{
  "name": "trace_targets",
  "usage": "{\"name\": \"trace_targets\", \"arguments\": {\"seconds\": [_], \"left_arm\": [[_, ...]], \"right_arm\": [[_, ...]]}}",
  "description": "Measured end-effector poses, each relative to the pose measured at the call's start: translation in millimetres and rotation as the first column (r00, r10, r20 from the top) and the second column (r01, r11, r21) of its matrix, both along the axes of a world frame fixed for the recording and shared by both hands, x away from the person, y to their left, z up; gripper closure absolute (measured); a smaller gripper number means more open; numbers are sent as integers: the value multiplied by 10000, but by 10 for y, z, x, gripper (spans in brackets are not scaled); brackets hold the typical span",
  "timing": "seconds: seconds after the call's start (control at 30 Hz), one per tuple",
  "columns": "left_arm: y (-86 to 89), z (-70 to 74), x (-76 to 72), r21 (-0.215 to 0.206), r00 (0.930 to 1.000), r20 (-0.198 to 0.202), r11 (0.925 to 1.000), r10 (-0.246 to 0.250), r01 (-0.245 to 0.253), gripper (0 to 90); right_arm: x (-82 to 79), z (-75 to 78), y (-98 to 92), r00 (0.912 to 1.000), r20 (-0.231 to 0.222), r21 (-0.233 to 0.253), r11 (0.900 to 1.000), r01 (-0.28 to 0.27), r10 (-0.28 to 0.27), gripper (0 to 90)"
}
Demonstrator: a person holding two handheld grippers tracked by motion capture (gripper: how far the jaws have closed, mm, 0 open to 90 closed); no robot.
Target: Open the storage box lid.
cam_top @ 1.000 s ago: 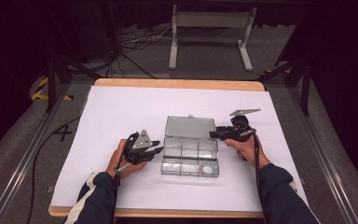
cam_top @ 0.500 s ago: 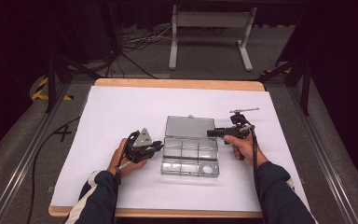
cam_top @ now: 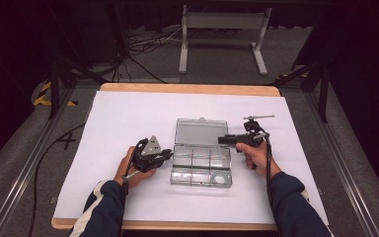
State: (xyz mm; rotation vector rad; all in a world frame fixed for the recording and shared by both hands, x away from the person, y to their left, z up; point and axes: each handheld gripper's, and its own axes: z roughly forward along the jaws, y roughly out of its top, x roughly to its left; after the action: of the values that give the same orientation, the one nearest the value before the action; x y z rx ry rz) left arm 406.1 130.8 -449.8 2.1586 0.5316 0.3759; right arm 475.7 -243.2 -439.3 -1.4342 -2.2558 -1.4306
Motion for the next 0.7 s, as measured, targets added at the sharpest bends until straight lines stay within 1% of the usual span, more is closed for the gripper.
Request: {"name": "trace_targets", "arguments": {"seconds": [0.1, 0.27, 0.37, 0.4, 0.5, 0.7], "left_arm": [[-1, 1, 3, 12, 10000, 3, 10000, -85, 85, 840], [-5, 1, 0, -1, 9997, -79, 9997, -230, 230, 893], [-5, 0, 3, -44, 9996, -124, 9997, -248, 248, 900], [-4, 0, 5, -41, 9996, -123, 9997, -257, 257, 900], [-3, 1, 8, -32, 9995, -157, 9996, -277, 277, 900], [-4, 4, 10, 19, 9995, -172, 9996, -274, 274, 900]], "right_arm": [[-16, 8, -2, 9995, 329, -11, 10000, 29, -29, 473], [-38, 32, -35, 9969, 783, 138, 9999, 60, -70, 547], [-52, 58, -55, 9932, 1168, 178, 9998, 10, -30, 594], [-61, 70, -63, 9928, 1194, 223, 9997, -35, 8, 614], [-74, 91, -91, 9885, 1510, 399, 9991, -150, 88, 658], [-109, 148, -135, 9787, 2024, 506, 9977, -457, 345, 735]]}}
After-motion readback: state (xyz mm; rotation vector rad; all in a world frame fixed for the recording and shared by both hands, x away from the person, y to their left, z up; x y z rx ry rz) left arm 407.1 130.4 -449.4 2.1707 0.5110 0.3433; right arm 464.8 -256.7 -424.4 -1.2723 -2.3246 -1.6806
